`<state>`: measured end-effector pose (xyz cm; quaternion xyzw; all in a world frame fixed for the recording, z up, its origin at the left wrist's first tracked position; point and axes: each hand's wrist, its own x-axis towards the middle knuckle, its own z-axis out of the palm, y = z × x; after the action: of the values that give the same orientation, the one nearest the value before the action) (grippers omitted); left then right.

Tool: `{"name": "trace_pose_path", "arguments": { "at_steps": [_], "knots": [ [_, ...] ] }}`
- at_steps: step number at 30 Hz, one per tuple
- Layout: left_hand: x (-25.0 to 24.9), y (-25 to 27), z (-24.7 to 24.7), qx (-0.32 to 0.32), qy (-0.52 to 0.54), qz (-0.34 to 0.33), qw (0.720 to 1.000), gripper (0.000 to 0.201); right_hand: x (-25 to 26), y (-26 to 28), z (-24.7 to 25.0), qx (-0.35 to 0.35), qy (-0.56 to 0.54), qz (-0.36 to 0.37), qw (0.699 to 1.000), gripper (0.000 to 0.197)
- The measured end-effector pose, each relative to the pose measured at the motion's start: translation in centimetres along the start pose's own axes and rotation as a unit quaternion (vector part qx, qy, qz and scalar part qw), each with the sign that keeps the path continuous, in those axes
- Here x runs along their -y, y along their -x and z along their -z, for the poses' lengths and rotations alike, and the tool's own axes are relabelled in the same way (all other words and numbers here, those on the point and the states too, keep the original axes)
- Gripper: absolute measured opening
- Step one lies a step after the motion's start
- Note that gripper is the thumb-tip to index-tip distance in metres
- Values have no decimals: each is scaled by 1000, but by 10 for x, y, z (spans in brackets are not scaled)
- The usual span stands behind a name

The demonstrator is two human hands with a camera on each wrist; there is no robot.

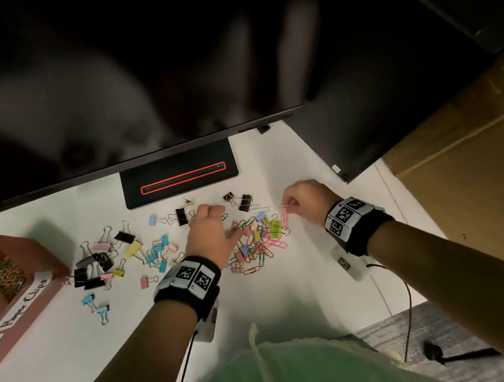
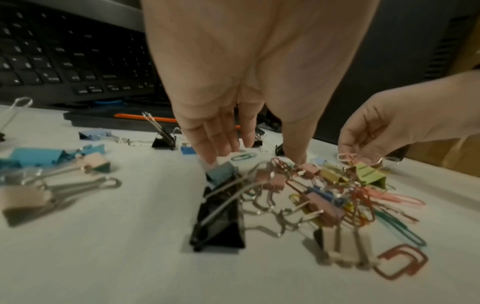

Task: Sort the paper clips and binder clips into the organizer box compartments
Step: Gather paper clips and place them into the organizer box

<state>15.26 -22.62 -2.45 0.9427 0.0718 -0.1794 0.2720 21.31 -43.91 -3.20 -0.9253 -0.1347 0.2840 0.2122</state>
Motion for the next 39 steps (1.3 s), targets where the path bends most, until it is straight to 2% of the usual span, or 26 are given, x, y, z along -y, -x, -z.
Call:
{"name": "trace_pose_path", "arguments": {
  "at_steps": [4,9,12,15,22,25,35,39],
  "knots": [
    [3,-5,-6,1,18,25,1000,45,2,2,1,13,-2,-4,1000,18],
    [12,-6,-4,5,81,39,996,25,17,-5,2,-16,-43,45,998,14],
    [15,-7,-4,21,129,53,990,21,31,-13,-2,11,-34,78,996,13],
    [17,-8,-5,34,127,49,990,16,41,-20,-5,27,-22,88,995,13],
    [20,-11,-2,45,54,5,998,13,54,-26,-6,51,3,71,996,14],
    [20,-10,-2,52,38,-4,998,11,56,-24,-4,75,-10,50,996,24],
    [23,-10,3,74,45,-21,996,14,57,-19,3,114,40,24,992,26],
    [23,-1,19,18,93,-7,995,13,50,-11,9,91,22,28,995,24]
  ]
}}
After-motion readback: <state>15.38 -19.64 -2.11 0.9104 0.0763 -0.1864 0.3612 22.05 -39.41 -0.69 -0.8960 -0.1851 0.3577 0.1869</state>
